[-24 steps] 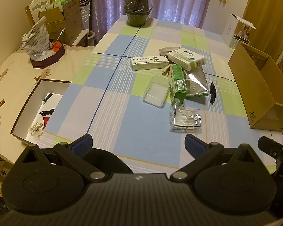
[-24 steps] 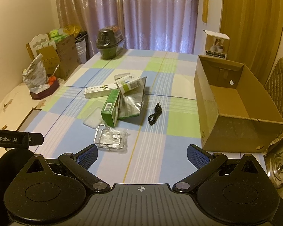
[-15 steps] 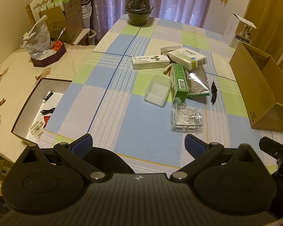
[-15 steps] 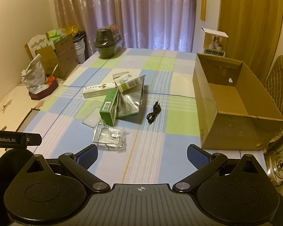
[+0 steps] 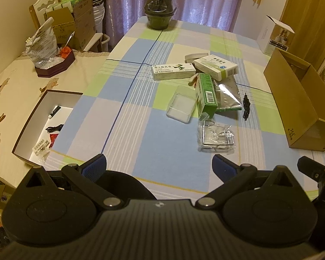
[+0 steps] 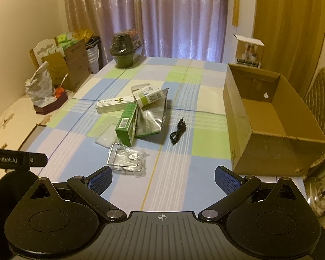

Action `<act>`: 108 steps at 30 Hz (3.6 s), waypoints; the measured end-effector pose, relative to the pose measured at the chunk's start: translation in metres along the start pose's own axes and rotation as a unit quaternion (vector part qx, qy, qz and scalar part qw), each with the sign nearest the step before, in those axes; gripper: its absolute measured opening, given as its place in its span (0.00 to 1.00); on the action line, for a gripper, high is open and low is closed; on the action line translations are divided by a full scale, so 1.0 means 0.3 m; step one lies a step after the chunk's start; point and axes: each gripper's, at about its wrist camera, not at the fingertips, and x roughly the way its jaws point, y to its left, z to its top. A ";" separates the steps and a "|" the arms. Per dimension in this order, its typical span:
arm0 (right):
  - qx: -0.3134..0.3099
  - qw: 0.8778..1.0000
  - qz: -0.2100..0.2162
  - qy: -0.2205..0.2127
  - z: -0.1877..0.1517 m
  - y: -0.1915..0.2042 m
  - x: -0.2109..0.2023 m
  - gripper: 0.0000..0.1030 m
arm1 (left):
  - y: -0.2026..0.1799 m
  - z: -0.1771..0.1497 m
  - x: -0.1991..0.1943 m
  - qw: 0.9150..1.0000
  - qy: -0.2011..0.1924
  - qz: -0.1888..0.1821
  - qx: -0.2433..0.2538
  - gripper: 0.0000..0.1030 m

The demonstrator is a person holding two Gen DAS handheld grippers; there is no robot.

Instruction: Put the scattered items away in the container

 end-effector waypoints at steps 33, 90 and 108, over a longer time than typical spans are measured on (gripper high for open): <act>0.052 0.994 0.034 0.092 -0.014 0.168 0.611 1.00 | 0.123 0.283 0.403 0.995 0.030 -0.041 0.086 0.99; 0.060 0.995 -0.008 0.085 -0.001 -0.059 0.570 0.73 | -0.091 0.337 0.677 0.969 0.085 -0.100 0.210 0.50; 0.075 0.996 -0.047 -0.005 0.081 -0.159 0.272 0.73 | -0.243 0.284 0.333 0.969 0.041 -0.154 0.190 0.50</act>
